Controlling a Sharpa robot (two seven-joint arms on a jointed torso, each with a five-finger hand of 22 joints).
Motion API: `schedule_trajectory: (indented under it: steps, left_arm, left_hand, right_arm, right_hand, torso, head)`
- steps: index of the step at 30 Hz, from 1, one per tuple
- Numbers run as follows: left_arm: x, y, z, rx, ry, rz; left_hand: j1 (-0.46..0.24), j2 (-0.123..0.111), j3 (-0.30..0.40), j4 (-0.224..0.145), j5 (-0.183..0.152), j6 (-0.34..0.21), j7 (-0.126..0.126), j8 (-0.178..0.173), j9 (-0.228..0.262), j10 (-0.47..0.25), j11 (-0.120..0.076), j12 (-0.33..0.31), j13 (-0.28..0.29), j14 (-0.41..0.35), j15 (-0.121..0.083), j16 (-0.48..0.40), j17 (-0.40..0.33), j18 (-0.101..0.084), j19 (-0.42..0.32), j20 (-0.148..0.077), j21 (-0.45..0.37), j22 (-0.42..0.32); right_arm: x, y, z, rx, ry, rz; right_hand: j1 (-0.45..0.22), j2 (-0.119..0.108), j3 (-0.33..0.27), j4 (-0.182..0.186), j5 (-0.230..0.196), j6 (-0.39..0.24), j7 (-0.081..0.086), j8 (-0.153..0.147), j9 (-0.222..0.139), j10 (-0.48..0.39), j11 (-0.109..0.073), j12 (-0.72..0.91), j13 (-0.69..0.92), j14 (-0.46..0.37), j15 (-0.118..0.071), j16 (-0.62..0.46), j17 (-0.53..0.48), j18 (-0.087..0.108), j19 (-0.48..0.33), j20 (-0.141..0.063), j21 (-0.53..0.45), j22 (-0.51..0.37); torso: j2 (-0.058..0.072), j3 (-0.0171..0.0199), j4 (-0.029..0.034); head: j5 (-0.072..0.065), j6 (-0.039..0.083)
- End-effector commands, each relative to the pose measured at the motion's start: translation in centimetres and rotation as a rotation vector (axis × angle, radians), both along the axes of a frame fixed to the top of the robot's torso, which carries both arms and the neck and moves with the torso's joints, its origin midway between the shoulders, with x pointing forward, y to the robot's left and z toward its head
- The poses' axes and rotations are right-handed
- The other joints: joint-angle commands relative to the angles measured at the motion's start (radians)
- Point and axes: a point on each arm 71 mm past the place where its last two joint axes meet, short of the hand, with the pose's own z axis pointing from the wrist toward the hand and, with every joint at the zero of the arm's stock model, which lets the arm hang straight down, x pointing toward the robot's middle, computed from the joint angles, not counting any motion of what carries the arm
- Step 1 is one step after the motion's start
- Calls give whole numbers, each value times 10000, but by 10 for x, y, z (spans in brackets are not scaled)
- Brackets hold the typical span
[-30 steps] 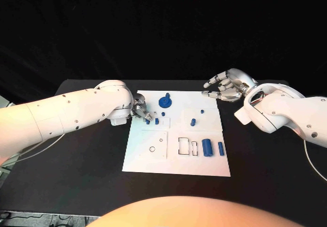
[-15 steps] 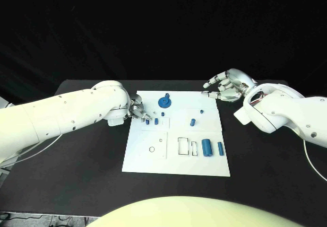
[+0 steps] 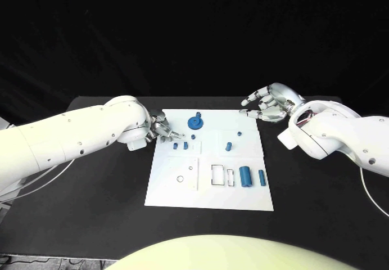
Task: Assemble the parts on the task board
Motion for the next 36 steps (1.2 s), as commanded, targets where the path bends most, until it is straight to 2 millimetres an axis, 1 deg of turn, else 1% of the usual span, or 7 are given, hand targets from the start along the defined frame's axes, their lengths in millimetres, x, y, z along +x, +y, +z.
schedule_trajectory:
  steps: [1, 6, 8, 15, 19, 30, 36]
  left_arm:
    - [0, -7, 4, -2013, 45, 510]
    - [2, -7, 11, -3185, -624, 624]
    - [3, -7, 14, -3581, -989, 527]
    - [4, -16, 31, -4163, -3582, -1011]
    - [-1, -28, 34, -4002, -5110, -2222]
    - [-4, -48, 17, -2291, -5854, -3792]
    - [-3, -55, 6, -1307, -5436, -4305]
  left_hand:
    - [120, -10, -214, 3, -233, -351, 177, -261, -218, -279, 171, -87, -123, -56, 165, -223, -231, 131, -346, 149, -287, -401]
    - [340, 136, -615, 3, -325, -567, 394, -350, -528, -871, 394, -282, -374, -711, 380, -859, -1394, 377, -1287, 375, -1077, -1521]
    - [854, 159, -722, 4, -256, -913, 556, -335, -683, -1647, 586, -678, -686, -2361, 573, -2479, -3777, 842, -3410, 561, -2970, -3970]
    - [3453, 65, -687, -101, -261, -2070, 1030, -9, -1493, -3720, 1198, -1630, -1857, -5339, 1227, -5003, -6462, 858, -4292, 1208, -5573, -5499]
    - [4819, -95, -179, -458, -242, -2233, 925, 136, -2156, -3824, 1127, -2159, -2644, -5242, 1112, -4887, -6793, 864, -3966, 1121, -5697, -5579]
    - [4958, -446, -180, -399, -273, -1373, 575, 154, -3544, -3234, 944, -2589, -3711, -4105, 885, -3380, -6771, 876, -3289, 885, -4567, -4772]
    - [4899, -577, -41, -241, -293, -633, 387, -127, -4096, -2602, 767, -2738, -4095, -2666, 730, -1758, -5215, 763, -2541, 732, -3308, -3614]
  right_arm:
    - [0, 1, 0, 21, -106, 88]
    - [0, 0, 0, 25, -109, 80]
    - [0, 0, 0, 26, -112, 72]
    - [-1, -2, 1, 35, -144, 34]
    - [-1, -3, 1, 47, -167, 34]
    - [-1, -2, 1, 55, -161, 76]
    - [-1, -1, 1, 52, -152, 83]
  right_hand:
    - [-49, -12, 16, 20, -9, -66, -8, 44, -14, -33, -2, -43, 1102, 846, 36, -64, 1821, 207, 464, 23, -21, 2020]
    - [-59, -10, 13, 26, -10, -68, -7, 44, -15, -40, -1, -51, 1094, 843, 37, -69, 1809, 205, 467, 23, -16, 2023]
    - [-59, -10, 13, 26, -10, -68, -7, 44, -15, -40, -1, -51, 1094, 843, 37, -69, 1809, 205, 467, 23, -16, 2023]
    - [-73, -5, 12, 30, -9, -69, -7, 46, -15, -33, 0, -43, 1102, 844, 38, -69, 1810, 207, 464, 23, -23, 2020]
    - [-73, -4, 12, 30, -9, -69, -7, 47, -15, -38, 0, -48, 1097, 844, 38, -67, 1813, 210, 458, 23, -35, 2013]
    - [-68, 1, 17, 24, -6, -67, -8, 50, -15, -36, -1, -46, 1098, 843, 38, -69, 1810, 207, 463, 24, -26, 2019]
    - [-60, 3, 21, 18, -4, -67, -9, 52, -15, -33, -2, -43, 1101, 847, 37, -64, 1824, 206, 466, 24, -20, 2022]
  torso:
    - [7, -2, 3]
    - [15, 4, -1]
    - [18, 3, 0]
    - [16, -9, 26]
    - [12, -20, 29]
    - [27, -17, -9]
    - [24, -12, -2]
  head:
    - [-21, 34]
    - [-41, 44]
    - [-50, 67]
    - [-92, 137]
    - [-113, 169]
    - [-141, 210]
    - [-144, 200]
